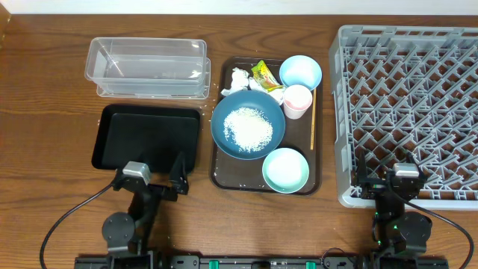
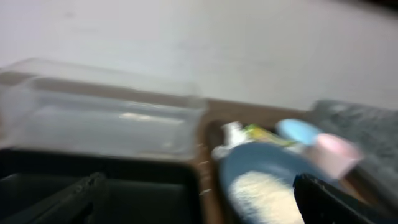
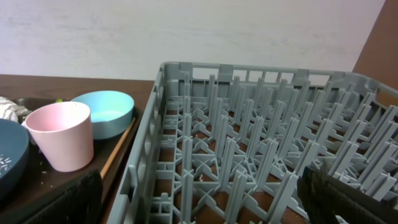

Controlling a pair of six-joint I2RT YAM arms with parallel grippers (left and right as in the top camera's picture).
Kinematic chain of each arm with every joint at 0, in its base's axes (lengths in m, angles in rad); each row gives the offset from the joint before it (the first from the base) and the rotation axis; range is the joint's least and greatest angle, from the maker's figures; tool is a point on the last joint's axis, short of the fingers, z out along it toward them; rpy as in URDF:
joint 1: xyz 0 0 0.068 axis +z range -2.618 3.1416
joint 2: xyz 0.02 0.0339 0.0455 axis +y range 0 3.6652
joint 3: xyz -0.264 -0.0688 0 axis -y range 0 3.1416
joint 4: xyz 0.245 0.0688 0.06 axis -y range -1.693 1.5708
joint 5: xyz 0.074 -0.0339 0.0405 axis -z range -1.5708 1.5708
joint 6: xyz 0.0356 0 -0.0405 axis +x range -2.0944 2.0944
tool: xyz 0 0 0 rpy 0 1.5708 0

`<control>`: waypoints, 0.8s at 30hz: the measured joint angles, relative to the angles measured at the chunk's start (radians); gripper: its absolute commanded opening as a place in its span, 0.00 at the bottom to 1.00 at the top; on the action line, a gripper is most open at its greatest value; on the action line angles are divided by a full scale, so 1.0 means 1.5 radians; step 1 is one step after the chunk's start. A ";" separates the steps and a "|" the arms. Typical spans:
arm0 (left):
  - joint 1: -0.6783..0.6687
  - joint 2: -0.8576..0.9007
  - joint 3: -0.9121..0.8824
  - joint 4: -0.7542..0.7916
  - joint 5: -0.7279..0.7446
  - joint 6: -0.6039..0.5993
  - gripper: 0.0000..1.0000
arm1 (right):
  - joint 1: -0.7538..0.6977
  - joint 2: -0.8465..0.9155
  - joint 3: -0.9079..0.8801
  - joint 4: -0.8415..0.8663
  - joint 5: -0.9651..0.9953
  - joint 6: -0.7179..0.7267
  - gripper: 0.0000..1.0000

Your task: Sort waste into correct bins and load items into the dishwasher rack

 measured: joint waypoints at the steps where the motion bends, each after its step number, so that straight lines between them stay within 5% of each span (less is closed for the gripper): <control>1: 0.000 0.000 -0.001 0.025 0.021 -0.021 0.97 | 0.000 0.000 0.000 0.000 0.000 0.000 0.99; 7: 0.000 -0.001 -0.003 0.172 0.074 -0.136 0.97 | 0.000 0.000 0.000 0.000 0.000 0.000 0.99; 12: 0.000 0.001 -0.003 0.181 0.089 -0.205 0.96 | 0.000 0.000 0.000 0.000 0.000 0.000 0.99; 17: 0.000 0.067 0.053 0.120 0.104 -0.233 0.97 | 0.000 0.000 0.000 0.000 0.000 0.000 0.99; 24: 0.000 0.348 0.331 -0.047 0.210 -0.194 0.97 | 0.000 0.000 0.000 -0.001 0.001 0.002 0.99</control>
